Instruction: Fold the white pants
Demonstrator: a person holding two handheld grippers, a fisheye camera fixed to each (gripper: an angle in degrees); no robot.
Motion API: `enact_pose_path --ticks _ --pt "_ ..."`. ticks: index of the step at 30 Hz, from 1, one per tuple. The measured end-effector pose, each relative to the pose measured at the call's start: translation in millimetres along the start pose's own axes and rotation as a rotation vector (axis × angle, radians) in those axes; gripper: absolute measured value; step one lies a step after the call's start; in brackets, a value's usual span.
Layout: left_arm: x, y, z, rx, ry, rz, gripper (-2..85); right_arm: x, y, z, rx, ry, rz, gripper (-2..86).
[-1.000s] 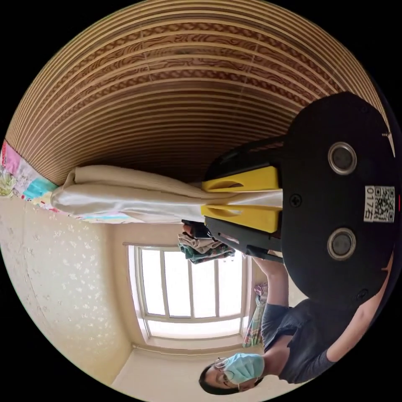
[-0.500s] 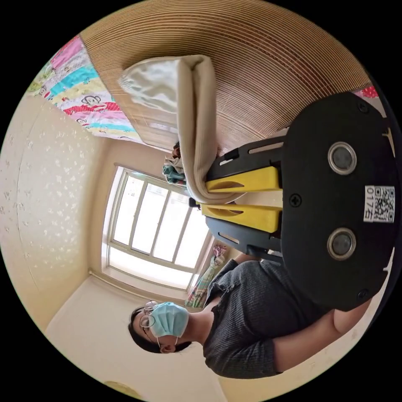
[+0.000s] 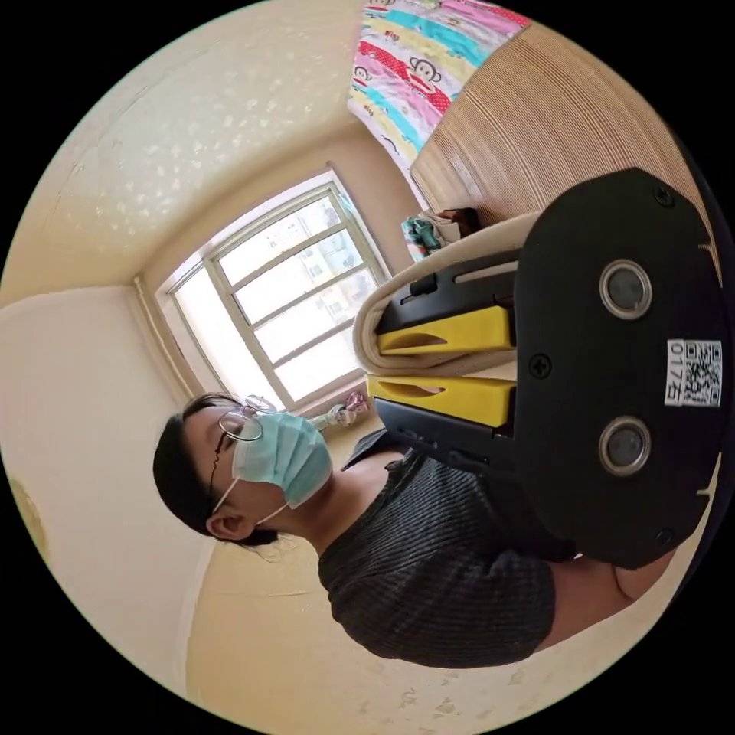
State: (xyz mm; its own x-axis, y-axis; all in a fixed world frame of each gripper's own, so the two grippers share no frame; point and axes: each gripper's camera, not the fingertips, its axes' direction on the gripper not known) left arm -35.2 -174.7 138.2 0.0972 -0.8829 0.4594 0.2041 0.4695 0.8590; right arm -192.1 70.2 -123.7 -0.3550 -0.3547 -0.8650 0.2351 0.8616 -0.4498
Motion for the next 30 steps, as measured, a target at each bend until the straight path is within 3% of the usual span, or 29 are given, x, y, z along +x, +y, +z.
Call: enact_pose_path --ticks 6,11,16,19,23,30 --pt "-56 -19 25 -0.01 -0.254 -0.19 5.1 45 -31 -7 -0.053 0.311 0.143 1.4" --pt "-205 20 51 -0.145 -0.376 -0.522 5.0 229 35 -11 -0.206 0.565 0.541 0.5" --pt "-309 87 62 -0.266 -0.519 -0.69 5.5 329 101 2 -0.315 0.697 0.686 0.5" --pt "-311 126 77 -0.335 -0.558 -0.688 5.7 334 140 16 -0.397 0.784 0.692 1.0" --pt "-306 208 82 -0.264 -0.442 -0.814 5.7 320 240 -16 -0.283 0.732 0.827 3.1" --pt "-274 399 79 -0.226 -0.53 -1.304 11.3 296 440 -50 -0.445 0.747 1.323 7.5"
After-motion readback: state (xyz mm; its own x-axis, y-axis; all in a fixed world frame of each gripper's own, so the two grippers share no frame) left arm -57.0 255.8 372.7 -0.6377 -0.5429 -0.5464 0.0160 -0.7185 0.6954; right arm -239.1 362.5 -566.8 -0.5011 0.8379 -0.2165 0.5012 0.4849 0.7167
